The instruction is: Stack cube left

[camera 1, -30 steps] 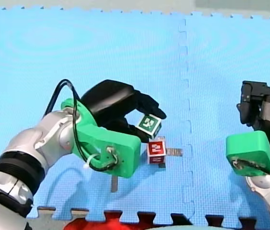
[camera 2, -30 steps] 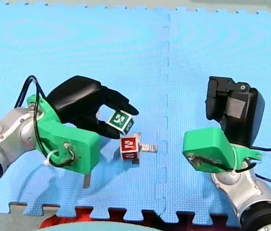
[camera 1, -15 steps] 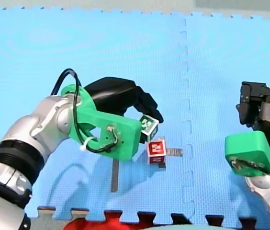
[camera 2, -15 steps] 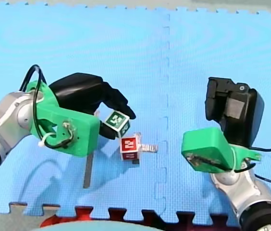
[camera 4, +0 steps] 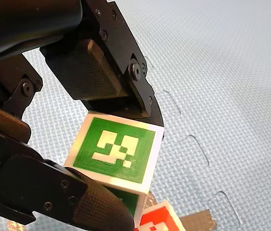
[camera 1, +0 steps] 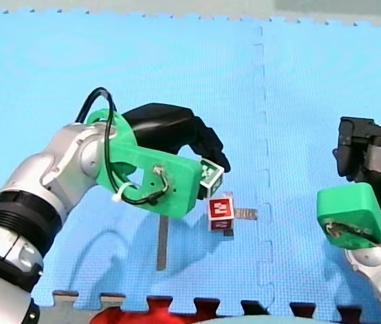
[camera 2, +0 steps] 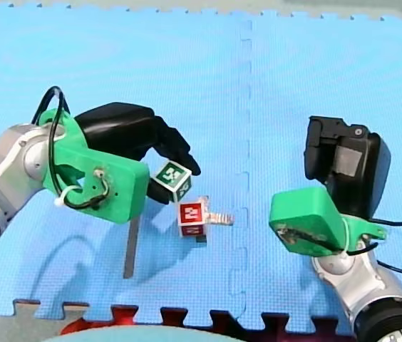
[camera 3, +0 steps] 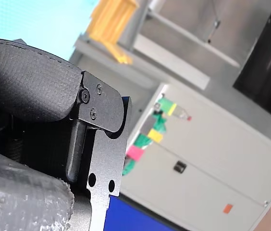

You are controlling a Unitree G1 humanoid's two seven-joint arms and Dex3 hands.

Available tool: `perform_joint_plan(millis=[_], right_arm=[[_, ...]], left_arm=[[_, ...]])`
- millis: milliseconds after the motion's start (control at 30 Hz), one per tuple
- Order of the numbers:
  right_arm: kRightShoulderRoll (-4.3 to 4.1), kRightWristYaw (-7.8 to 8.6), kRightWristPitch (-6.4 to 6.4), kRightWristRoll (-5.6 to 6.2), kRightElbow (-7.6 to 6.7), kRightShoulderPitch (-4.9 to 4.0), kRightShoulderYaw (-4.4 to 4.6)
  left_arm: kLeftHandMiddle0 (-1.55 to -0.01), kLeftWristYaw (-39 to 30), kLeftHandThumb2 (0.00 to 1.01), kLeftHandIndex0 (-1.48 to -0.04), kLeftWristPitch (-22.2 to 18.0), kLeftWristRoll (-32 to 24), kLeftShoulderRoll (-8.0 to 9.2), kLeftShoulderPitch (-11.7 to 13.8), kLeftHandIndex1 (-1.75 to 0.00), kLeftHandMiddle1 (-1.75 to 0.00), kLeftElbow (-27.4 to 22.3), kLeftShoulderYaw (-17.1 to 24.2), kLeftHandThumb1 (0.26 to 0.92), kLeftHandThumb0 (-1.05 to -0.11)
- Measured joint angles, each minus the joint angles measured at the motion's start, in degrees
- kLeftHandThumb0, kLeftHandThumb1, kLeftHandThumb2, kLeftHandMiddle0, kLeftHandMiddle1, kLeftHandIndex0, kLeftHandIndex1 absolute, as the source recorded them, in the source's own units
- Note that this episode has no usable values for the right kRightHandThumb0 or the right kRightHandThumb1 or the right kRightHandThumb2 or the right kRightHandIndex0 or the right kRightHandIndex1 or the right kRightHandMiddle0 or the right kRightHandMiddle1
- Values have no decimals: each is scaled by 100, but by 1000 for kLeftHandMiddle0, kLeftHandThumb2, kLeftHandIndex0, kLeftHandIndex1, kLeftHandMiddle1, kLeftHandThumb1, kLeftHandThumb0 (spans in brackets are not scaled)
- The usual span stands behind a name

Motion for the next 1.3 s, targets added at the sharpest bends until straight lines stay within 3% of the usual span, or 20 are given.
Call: perform_joint_plan(millis=[367, 600, 633, 667, 800, 1000, 1300], right_arm=[[12, 13, -27, 28, 50, -45, 1], [13, -3, -27, 27, 35, -46, 2], [11, -4, -27, 27, 30, -46, 1], [11, -4, -26, 27, 23, -47, 1], [2, 12, -25, 30, -19, -45, -2], [-12, 63, -8, 43, -116, -37, -13], [-50, 80, 87, 18, -396, 53, -17]], left_arm=[[-987, -235, 0, -1324, 80, -181, -27, 50, -28, -1746, -160, 24, 831, -489], [-986, -48, 0, -1324, -71, -184, -143, 56, -28, -1746, 109, 1, 829, -487], [-957, 39, 4, -1333, -39, -149, -163, 62, -24, -1390, 123, -4, 797, -460], [-961, 147, 6, -1338, 41, -83, -176, 74, -16, -1212, 91, -11, 794, -465], [-946, 208, 4, -1343, 164, -60, -192, 117, -2, -1360, -101, -6, 809, -472], [-925, 135, 5, -1344, 45, -133, -192, 123, -1, -1420, -86, 10, 822, -495], [-924, 360, 2, -1315, -190, -102, -229, 183, 0, -1566, 108, -6, 831, -514]])
